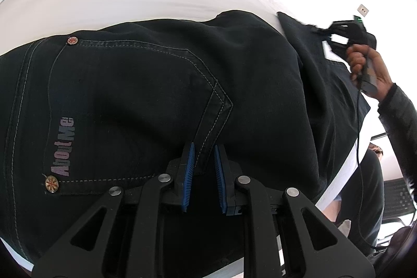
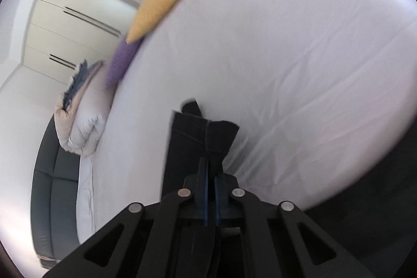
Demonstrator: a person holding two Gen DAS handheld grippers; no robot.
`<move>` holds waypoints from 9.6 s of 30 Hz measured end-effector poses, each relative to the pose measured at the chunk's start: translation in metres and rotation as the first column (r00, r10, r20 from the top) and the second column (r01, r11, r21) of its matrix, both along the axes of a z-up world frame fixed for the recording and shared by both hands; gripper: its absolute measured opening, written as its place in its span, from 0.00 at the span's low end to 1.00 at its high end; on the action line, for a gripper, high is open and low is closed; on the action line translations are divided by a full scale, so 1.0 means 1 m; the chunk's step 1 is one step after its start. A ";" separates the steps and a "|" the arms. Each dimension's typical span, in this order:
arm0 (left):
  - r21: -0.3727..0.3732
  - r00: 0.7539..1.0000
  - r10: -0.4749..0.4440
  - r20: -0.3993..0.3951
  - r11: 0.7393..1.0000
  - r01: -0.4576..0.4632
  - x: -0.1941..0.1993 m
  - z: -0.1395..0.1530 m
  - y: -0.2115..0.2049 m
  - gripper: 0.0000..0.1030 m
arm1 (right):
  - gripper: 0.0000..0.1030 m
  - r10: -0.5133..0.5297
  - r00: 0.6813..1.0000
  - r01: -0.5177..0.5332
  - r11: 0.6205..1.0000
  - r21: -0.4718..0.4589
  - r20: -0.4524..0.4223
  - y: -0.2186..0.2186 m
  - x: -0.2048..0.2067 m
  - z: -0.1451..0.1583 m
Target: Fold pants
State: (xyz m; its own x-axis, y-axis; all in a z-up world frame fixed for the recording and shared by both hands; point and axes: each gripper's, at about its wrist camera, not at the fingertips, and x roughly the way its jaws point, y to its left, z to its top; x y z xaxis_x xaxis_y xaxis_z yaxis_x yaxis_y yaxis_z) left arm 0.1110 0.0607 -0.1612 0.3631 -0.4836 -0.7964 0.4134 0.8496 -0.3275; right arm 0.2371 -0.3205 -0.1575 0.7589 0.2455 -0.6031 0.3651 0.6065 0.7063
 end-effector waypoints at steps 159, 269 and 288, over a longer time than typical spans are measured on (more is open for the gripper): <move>-0.107 0.987 0.153 0.041 0.983 -0.148 -0.088 0.002 0.021 0.15 | 0.00 -0.225 0.973 0.224 0.974 -0.017 -0.042 -0.049 -0.219 -0.045; 0.010 0.966 0.244 0.087 0.969 -0.245 -0.018 -0.005 -0.010 0.15 | 0.12 -0.380 0.920 0.365 0.920 0.142 0.095 -0.090 -0.218 -0.042; -0.262 0.959 0.280 -0.053 0.922 -0.284 -0.027 0.019 0.013 0.81 | 0.11 0.335 0.910 -0.361 0.355 -0.862 -0.244 0.239 -0.129 -0.012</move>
